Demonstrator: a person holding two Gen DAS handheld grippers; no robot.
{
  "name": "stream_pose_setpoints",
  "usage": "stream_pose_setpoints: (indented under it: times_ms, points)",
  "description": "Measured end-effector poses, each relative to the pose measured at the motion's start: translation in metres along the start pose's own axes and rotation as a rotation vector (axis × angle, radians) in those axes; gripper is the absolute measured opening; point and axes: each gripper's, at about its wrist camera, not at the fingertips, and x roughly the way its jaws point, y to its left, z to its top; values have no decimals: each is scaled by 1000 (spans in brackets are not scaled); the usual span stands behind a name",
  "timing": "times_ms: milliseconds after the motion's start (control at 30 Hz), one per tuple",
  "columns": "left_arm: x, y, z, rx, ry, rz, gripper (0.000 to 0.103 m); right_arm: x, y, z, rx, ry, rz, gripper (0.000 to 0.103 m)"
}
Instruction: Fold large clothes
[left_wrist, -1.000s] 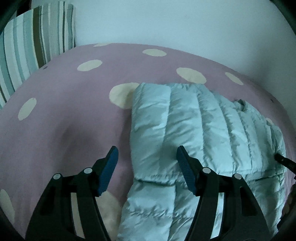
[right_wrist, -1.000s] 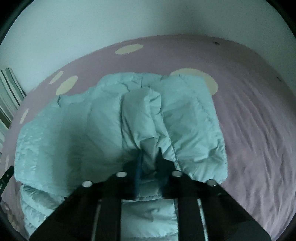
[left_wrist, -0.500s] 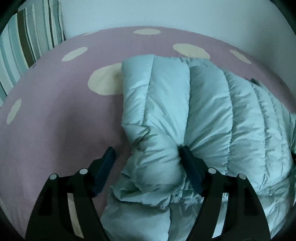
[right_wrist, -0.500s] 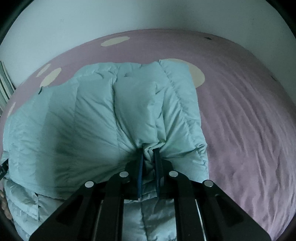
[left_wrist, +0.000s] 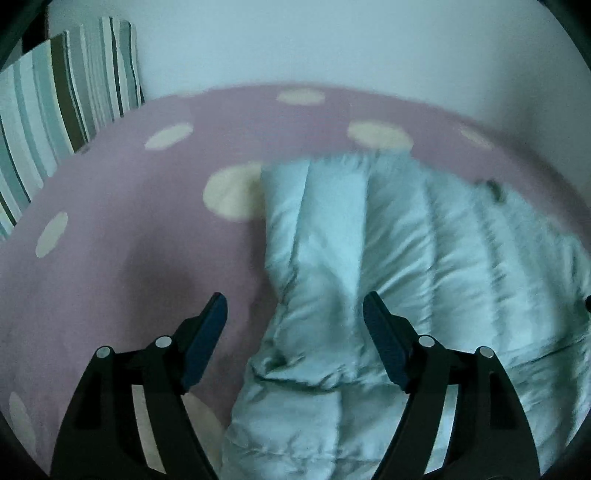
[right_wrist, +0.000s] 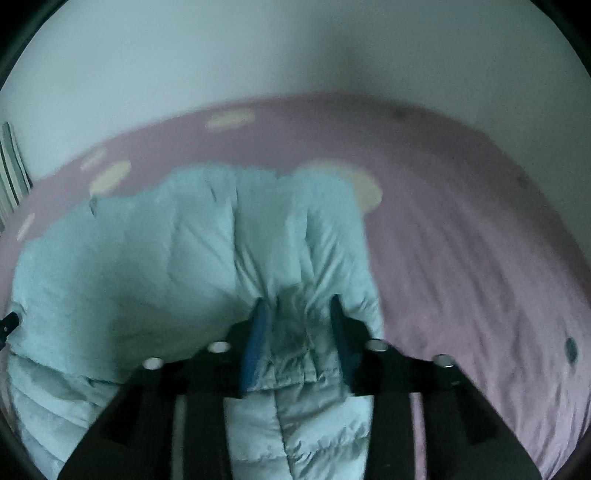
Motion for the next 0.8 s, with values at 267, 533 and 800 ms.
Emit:
stream_pose_setpoints:
  times_ms: [267,533,800]
  points:
    - [27,-54,33,31,10,-34,76,32,40,38,-40,-2,85,41]
    - [73,-84,24,104,99,52,78,87,52,27,-64,92,67,41]
    - [54,-79,24,80,95,50,76,69,52,30,-66,68,59,41]
